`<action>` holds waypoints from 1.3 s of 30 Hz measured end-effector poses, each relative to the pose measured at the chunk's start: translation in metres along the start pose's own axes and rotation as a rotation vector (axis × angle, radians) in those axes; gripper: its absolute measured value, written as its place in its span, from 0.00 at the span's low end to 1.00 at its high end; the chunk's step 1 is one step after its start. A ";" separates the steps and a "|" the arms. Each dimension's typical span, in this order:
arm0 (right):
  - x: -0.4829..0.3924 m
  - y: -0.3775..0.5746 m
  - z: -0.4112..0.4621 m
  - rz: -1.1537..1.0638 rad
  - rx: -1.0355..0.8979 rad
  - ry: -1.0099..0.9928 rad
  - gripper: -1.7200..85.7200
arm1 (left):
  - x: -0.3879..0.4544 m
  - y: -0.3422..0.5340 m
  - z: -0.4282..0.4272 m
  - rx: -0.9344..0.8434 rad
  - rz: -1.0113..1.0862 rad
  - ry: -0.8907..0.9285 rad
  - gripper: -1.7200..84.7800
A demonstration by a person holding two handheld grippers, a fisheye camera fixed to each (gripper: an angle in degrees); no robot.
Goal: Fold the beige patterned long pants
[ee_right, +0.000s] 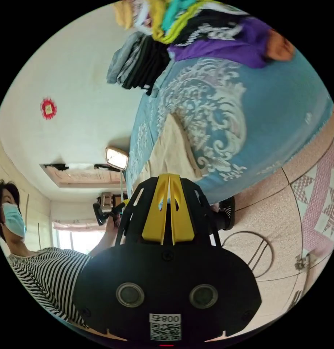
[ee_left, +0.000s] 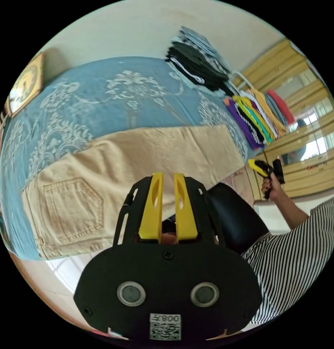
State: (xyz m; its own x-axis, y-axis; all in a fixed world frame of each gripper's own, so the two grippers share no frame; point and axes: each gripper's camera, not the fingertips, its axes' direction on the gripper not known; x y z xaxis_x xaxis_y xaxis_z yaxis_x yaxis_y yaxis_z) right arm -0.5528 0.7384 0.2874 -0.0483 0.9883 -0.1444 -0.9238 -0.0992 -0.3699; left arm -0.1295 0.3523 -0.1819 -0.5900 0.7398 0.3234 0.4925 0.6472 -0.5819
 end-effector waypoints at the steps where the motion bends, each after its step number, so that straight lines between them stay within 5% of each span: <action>1: -0.020 -0.006 0.021 -0.058 -0.045 0.008 0.02 | -0.015 0.000 -0.003 0.015 -0.022 -0.001 0.09; 7: -0.139 -0.039 0.176 -0.430 -0.359 0.041 0.03 | -0.143 -0.029 0.000 0.033 -0.110 -0.082 0.11; 15: -0.246 -0.063 0.350 -0.682 -0.562 0.176 0.03 | -0.268 -0.062 0.090 -0.227 -0.109 0.021 0.11; 26: -0.242 -0.047 0.387 -0.535 -0.520 0.227 0.02 | -0.322 -0.069 0.083 -0.105 0.083 0.047 0.06; 39: -0.351 -0.025 0.468 -0.719 -0.510 0.232 0.05 | -0.409 -0.005 0.132 -0.084 -0.097 0.139 0.12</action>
State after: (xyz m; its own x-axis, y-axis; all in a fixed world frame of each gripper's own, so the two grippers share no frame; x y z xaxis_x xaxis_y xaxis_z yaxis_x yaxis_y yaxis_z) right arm -0.6905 0.4483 0.7771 0.6032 0.7889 0.1171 -0.4190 0.4384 -0.7951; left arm 0.0252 0.0217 -0.4095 -0.5465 0.6875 0.4782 0.4925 0.7257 -0.4804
